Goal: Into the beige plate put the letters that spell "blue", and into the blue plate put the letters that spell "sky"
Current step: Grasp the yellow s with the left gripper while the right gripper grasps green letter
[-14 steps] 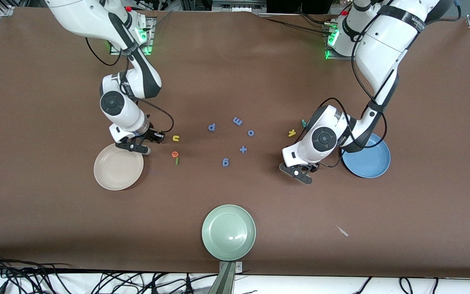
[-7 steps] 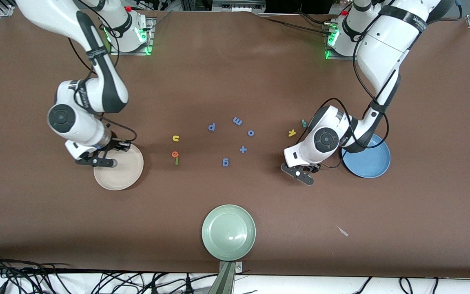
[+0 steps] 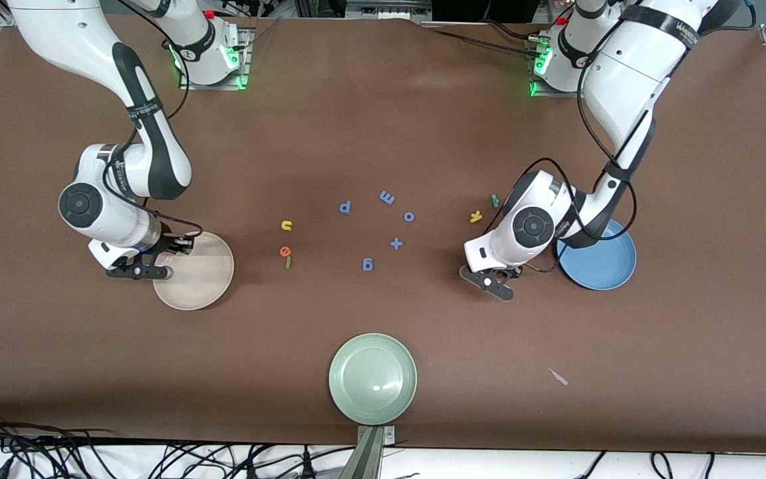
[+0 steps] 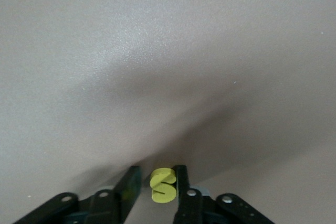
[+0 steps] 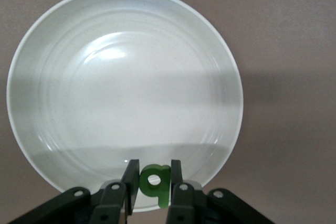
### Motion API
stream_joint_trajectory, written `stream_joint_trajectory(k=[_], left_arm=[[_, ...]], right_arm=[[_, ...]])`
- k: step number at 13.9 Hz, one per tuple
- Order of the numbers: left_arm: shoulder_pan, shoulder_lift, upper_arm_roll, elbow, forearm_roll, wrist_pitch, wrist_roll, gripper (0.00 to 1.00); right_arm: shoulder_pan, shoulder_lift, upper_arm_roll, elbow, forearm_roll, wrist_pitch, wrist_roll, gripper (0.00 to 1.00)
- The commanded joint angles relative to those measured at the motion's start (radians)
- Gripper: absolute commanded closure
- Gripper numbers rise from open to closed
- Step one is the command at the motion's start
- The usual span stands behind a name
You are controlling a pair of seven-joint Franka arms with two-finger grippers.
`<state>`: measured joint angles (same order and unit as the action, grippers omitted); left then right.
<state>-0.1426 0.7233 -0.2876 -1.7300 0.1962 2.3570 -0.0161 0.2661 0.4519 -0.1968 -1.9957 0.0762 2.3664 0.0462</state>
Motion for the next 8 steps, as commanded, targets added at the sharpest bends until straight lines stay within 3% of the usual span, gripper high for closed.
stream_joint_trajectory(k=[1,5,8], left_arm=[[-0.003,-0.027,-0.001,-0.034,0.028,-0.008,-0.030,0.81],[0.053,-0.083,-0.004,-0.031,0.014,-0.034,-0.057,0.90],[0.135,-0.160,-0.002,-0.017,0.014,-0.190,-0.018,0.99]], right_arm=[[-0.002,0.001,0.010,0.011,0.013,-0.001,-0.006,0.58],[0.005,-0.002,0.031,0.014,0.014,-0.009,0.017,0.54],[0.005,-0.003,0.088,0.021,0.014,-0.003,0.130,0.50]])
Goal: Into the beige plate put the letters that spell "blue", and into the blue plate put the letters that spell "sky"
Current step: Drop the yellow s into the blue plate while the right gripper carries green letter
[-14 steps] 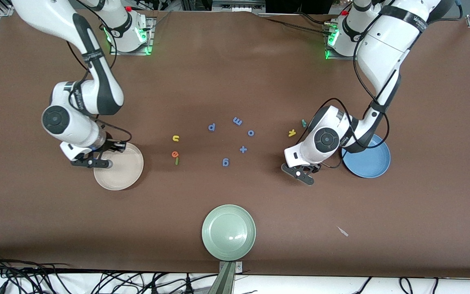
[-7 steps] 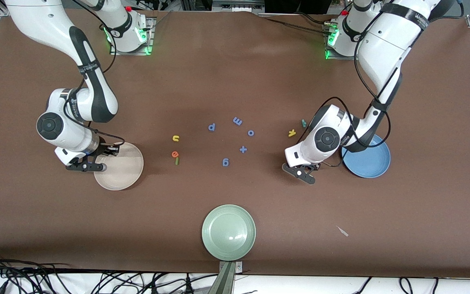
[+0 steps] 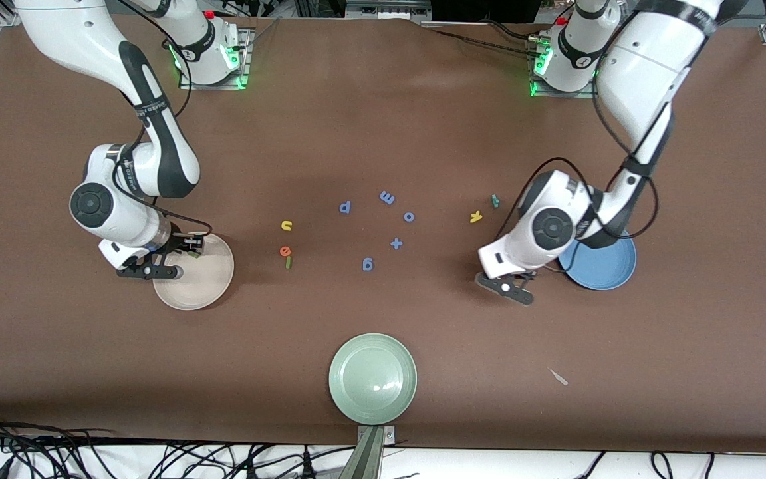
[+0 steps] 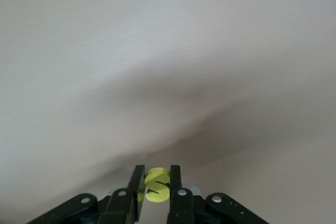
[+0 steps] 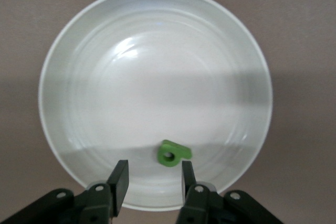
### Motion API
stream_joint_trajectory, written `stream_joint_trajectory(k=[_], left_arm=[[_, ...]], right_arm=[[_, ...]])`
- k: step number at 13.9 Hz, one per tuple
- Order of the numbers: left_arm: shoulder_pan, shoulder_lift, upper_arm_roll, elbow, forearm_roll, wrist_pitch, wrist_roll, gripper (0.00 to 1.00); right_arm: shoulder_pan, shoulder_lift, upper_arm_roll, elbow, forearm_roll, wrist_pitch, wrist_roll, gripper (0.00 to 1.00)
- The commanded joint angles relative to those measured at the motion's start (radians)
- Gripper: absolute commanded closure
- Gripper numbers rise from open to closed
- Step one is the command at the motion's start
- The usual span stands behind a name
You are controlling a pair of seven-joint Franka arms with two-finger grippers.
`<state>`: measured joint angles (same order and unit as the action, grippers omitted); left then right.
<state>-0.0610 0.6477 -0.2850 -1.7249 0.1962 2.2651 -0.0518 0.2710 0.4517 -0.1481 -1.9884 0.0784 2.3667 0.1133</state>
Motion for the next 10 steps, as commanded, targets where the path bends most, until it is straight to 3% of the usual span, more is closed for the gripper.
stream_joint_trajectory(k=[1,6,9,10], left_arm=[[0.102,-0.098,-0.005,-0.024,0.017,-0.140,0.059,0.99],[0.246,-0.134,-0.006,-0.119,0.029,-0.136,0.218,0.96],[0.317,-0.151,-0.006,-0.208,0.029,-0.037,0.300,0.94],[0.316,-0.145,-0.006,-0.214,0.029,-0.013,0.300,0.86]], right_arm=[[0.000,0.004,0.057,0.035,0.014,-0.007,0.104,0.50],[0.002,0.065,0.203,0.149,0.011,-0.012,0.391,0.50],[0.051,0.171,0.228,0.287,0.006,-0.012,0.500,0.50],[0.065,0.211,0.228,0.330,-0.002,-0.012,0.525,0.50]])
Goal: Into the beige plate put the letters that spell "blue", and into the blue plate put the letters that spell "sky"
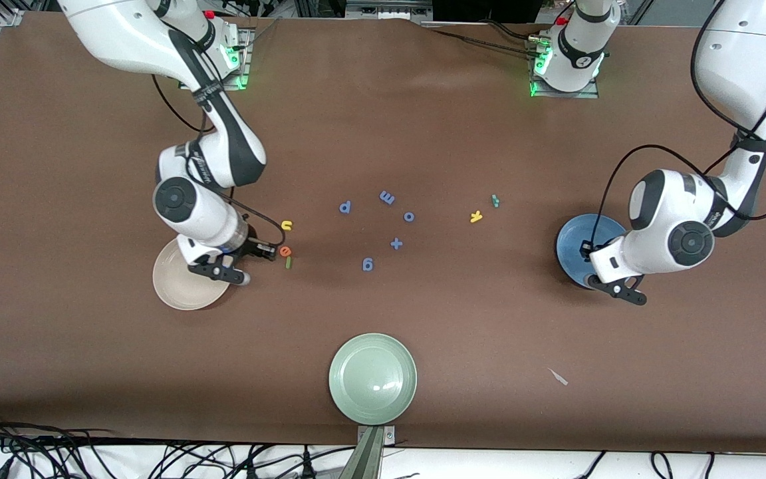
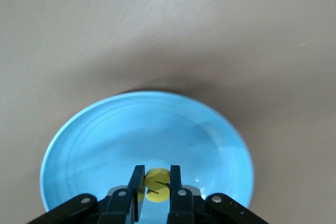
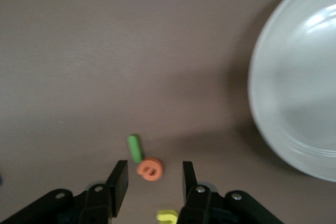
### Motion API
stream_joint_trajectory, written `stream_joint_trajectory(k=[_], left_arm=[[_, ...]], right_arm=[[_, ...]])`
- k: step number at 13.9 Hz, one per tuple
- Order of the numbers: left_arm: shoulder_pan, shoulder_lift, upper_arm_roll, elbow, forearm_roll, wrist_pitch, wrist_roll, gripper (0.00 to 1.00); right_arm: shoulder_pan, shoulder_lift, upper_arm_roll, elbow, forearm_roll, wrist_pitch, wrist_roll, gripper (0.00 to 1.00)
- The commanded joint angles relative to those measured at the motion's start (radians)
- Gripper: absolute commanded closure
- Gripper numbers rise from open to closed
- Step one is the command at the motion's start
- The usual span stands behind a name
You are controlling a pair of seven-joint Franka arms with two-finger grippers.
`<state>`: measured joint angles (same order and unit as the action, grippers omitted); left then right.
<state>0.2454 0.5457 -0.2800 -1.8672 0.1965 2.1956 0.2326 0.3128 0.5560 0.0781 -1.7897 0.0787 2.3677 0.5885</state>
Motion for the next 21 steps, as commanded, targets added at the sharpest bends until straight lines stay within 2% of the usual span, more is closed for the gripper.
stream_joint_trajectory(k=[1,4,5,6,9,12,14,17,20,21], left_arm=[[0.008,-0.043,-0.011,-0.072,0.029,0.056,0.016,0.80],[-0.001,-0.044,-0.011,-0.070,0.029,0.058,0.014,0.37],[-0.002,-0.049,-0.011,-0.070,0.029,0.058,0.014,0.26],[0.000,-0.061,-0.011,-0.070,0.029,0.056,0.016,0.21],[-0.005,-0.114,-0.016,-0.084,0.026,0.021,-0.039,0.15],[-0.005,-0.150,-0.065,-0.087,0.026,-0.049,-0.312,0.14],[-0.003,-0.154,-0.105,-0.089,0.024,-0.057,-0.386,0.12],[-0.005,-0.153,-0.177,-0.118,0.026,-0.054,-0.620,0.12],[-0.003,-0.165,-0.241,-0.191,0.027,-0.031,-0.742,0.12],[-0.003,-0.180,-0.252,-0.235,0.026,0.027,-0.798,0.12]], right_arm=[[0.034,0.131,0.000,0.142,-0.007,-0.004,0.068,0.50],[0.068,0.151,-0.007,0.135,-0.039,0.002,0.077,0.50],[0.068,0.154,-0.008,0.128,-0.059,0.005,0.079,0.50],[0.068,0.154,-0.008,0.118,-0.068,0.010,0.085,0.50],[0.068,0.154,-0.009,0.101,-0.080,0.013,0.085,0.50],[0.068,0.154,-0.014,0.087,-0.086,0.025,0.086,0.54],[0.068,0.157,-0.014,0.067,-0.086,0.053,0.089,0.68],[0.068,0.157,-0.014,0.061,-0.086,0.062,0.103,0.99],[0.055,0.147,-0.018,0.070,-0.086,0.050,0.079,1.00],[0.054,0.133,-0.030,0.076,-0.088,0.026,0.062,1.00]])
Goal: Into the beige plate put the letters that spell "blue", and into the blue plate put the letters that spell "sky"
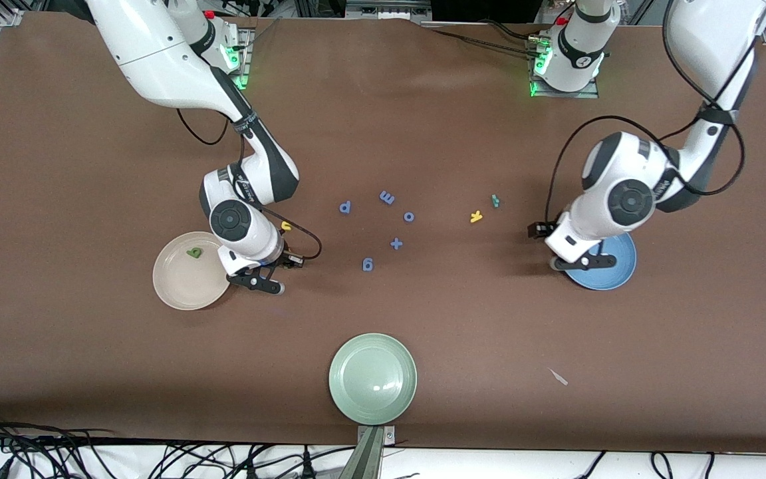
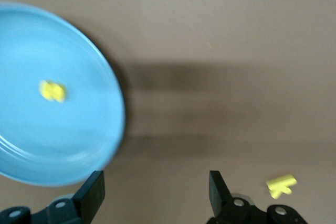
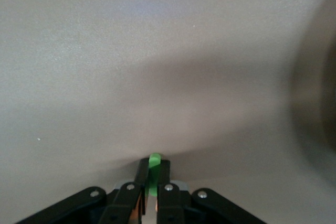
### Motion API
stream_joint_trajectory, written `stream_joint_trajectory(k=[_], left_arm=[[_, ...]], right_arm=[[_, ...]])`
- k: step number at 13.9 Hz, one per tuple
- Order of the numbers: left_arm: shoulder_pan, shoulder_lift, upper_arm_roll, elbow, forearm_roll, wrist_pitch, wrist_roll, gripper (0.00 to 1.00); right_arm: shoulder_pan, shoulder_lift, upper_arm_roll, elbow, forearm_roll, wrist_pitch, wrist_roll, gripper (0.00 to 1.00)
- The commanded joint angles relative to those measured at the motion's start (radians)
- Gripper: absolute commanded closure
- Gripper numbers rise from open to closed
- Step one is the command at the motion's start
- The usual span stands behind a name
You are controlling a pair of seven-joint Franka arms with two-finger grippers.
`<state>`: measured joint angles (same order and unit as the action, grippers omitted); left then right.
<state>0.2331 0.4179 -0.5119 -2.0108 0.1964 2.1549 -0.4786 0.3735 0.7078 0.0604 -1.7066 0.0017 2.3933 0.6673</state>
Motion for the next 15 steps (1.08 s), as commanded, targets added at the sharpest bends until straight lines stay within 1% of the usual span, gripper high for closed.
stream_joint_trajectory(k=[1,2,4,5,6,7,9,11,13,14,15], left_arm=[[0.009,-0.065,-0.049,-0.153,0.026,0.148,-0.194,0.12],[0.009,-0.064,-0.069,-0.189,0.026,0.216,-0.283,0.12],[0.002,-0.054,-0.074,-0.221,0.028,0.265,-0.334,0.13],[0.000,-0.056,-0.080,-0.256,0.026,0.326,-0.359,0.13],[0.000,-0.053,-0.083,-0.275,0.028,0.368,-0.366,0.17],[0.000,-0.044,-0.083,-0.276,0.028,0.375,-0.365,0.21],[-0.001,-0.045,-0.091,-0.298,0.028,0.378,-0.364,0.24],[-0.001,-0.039,-0.105,-0.306,0.029,0.379,-0.356,0.32],[-0.012,-0.033,-0.105,-0.309,0.040,0.379,-0.350,0.33],[-0.020,-0.031,-0.105,-0.315,0.041,0.379,-0.350,0.33],[-0.021,-0.030,-0.105,-0.315,0.043,0.379,-0.350,0.34]], right_arm=[[-0.007,-0.030,-0.036,0.007,-0.011,-0.046,-0.061,1.00],[-0.007,-0.040,-0.053,0.015,-0.011,-0.090,-0.110,1.00],[-0.007,-0.062,-0.095,0.013,-0.011,-0.127,-0.197,1.00],[-0.007,-0.077,-0.121,0.013,-0.011,-0.161,-0.243,1.00],[-0.007,-0.096,-0.149,0.015,-0.011,-0.196,-0.299,1.00],[-0.007,-0.111,-0.175,0.009,-0.011,-0.236,-0.357,1.00],[-0.008,-0.120,-0.218,-0.010,-0.005,-0.253,-0.431,1.00],[-0.013,-0.126,-0.238,-0.047,-0.002,-0.238,-0.454,1.00],[-0.015,-0.131,-0.249,-0.067,0.009,-0.226,-0.456,0.99],[-0.016,-0.131,-0.249,-0.068,0.011,-0.226,-0.456,0.91],[-0.016,-0.131,-0.249,-0.068,0.026,-0.226,-0.456,0.75]])
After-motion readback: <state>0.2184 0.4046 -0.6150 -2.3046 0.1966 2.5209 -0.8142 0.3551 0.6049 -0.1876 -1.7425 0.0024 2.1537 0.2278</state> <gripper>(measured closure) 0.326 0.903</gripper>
